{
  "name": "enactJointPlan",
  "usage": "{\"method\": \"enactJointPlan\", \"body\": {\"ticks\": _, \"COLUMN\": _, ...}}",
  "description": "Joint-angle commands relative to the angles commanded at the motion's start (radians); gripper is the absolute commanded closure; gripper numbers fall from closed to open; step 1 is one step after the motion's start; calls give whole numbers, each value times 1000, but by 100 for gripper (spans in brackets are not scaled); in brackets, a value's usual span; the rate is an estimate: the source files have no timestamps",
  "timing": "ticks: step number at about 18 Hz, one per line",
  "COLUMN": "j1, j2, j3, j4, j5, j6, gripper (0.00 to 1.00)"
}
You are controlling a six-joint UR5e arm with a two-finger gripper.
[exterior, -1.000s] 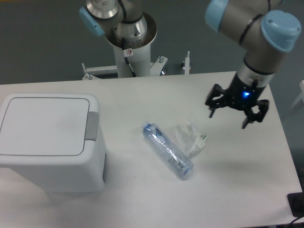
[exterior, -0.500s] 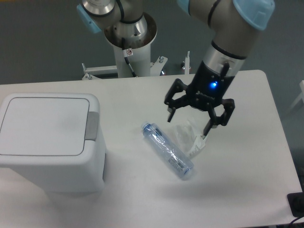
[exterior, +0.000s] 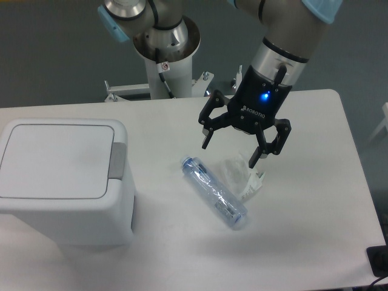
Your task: Open the trash can
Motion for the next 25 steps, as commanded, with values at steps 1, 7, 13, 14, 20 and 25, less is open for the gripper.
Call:
{"method": "enactJointPlan", "body": {"ticks": 1, "j1": 0, "j2": 0, "j3": 0, "j4": 0, "j5": 0, "j6": 0, "gripper": 0}}
{"method": "enactJointPlan", "body": {"ticks": 7, "j1": 2, "j2": 0, "j3": 0, "j4": 2, "j5": 0, "j6": 0, "gripper": 0}}
{"method": "enactJointPlan", "body": {"ticks": 13, "j1": 0, "j2": 0, "j3": 0, "j4": 2, "j5": 0, "j6": -2, "gripper": 0}}
{"method": "enactJointPlan", "body": {"ticks": 14, "j1": -3, "j2": 0, "j3": 2, "j4": 3, "j5": -2, "j6": -12, "gripper": 0}}
{"method": "enactJointPlan", "body": {"ticks": 20, "j1": -11, "j2": 0, "j3": 8, "j4": 6, "j5": 0, "j6": -99, "gripper": 0}}
{"method": "enactJointPlan", "body": {"ticks": 25, "j1": -72, "j2": -2, "j3": 5, "j4": 11, "j5": 0, "j6": -156, "gripper": 0}}
